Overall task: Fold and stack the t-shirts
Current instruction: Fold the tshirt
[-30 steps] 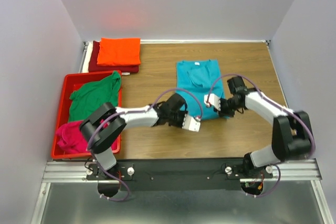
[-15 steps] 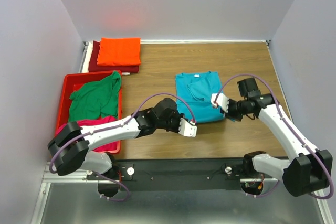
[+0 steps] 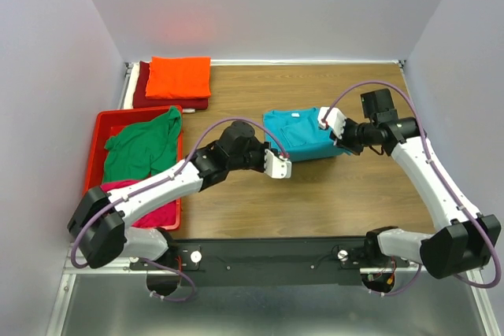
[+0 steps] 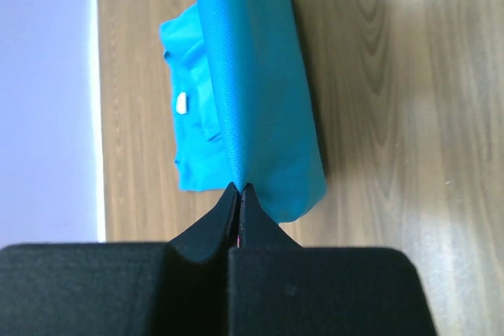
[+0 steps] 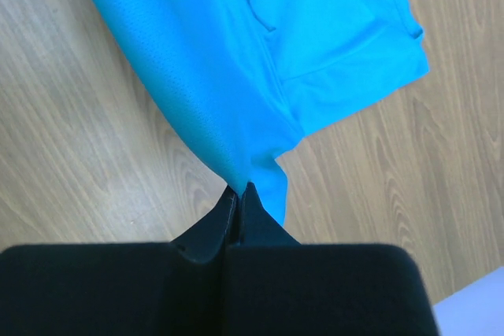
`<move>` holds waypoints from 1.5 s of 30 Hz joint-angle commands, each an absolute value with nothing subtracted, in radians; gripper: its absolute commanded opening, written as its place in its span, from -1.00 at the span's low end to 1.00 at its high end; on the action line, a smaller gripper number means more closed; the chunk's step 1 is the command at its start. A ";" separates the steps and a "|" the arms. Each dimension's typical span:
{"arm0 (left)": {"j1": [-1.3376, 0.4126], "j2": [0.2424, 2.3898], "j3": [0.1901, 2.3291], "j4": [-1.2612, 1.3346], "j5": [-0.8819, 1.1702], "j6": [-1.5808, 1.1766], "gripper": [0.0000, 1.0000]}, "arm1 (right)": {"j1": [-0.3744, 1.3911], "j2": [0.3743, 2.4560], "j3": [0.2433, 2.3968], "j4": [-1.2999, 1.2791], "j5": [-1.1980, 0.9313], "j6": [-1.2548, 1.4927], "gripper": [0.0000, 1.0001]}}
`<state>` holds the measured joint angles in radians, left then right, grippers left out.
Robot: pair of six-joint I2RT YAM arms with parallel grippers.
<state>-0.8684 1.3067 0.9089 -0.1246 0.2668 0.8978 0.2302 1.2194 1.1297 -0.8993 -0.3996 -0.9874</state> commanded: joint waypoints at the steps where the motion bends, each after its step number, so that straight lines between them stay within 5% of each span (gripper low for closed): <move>1: -0.830 1.278 0.937 -0.127 0.290 0.940 -1.00 | 0.232 1.244 1.186 -0.894 -0.356 -0.956 -0.99; 28: -0.532 1.932 1.462 -0.058 0.434 0.916 -1.00 | 0.167 1.808 1.571 -0.666 -0.210 -0.818 -0.99; 45: -0.499 2.213 1.729 -0.121 0.137 0.617 -1.00 | 0.166 2.129 1.766 -0.455 -0.153 -0.625 -0.99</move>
